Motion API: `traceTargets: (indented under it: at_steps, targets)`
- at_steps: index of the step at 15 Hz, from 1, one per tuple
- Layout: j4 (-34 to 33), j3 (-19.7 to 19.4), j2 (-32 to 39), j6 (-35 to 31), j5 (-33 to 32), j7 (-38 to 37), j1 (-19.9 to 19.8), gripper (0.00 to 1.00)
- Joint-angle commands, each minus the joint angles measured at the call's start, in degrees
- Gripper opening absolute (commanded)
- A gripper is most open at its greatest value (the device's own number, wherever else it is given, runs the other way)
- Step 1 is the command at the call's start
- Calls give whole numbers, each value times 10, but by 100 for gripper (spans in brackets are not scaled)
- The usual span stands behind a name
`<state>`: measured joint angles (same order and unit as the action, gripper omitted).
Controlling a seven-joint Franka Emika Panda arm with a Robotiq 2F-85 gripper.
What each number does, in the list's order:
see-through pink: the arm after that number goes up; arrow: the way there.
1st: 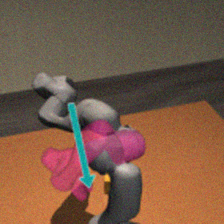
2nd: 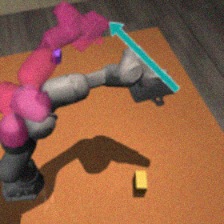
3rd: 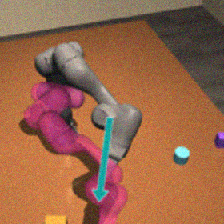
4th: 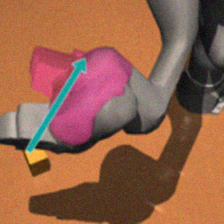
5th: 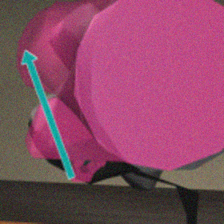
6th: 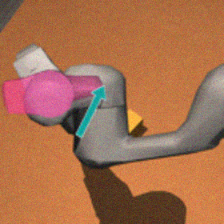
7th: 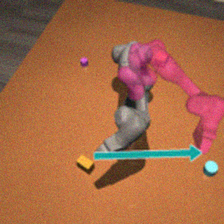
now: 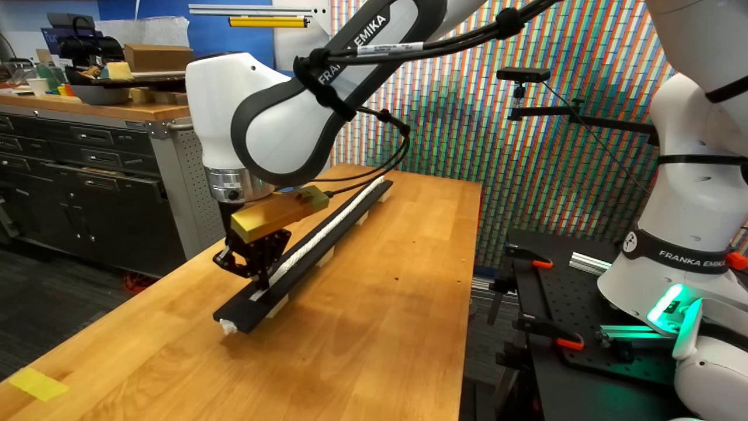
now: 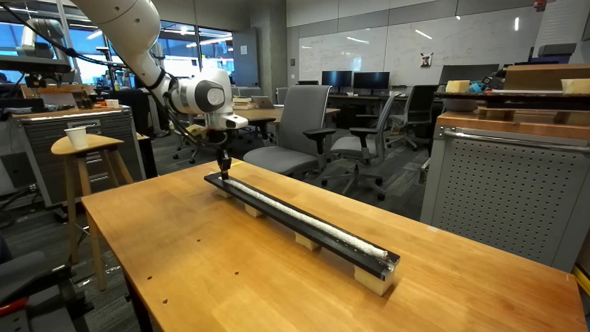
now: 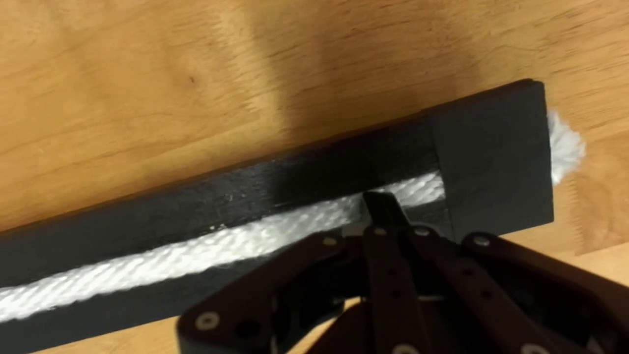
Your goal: Pick up the rope and arrange it straight on the object
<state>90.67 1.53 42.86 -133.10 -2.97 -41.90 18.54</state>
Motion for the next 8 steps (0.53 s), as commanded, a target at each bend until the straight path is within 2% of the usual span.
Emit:
traceTargets:
  at_steps: [1, 8]
  targets:
    - [46, -12, -25, -23, 11, -4, -6, 0]
    - [66, -18, -29, -37, 29, -9, -19, 0]
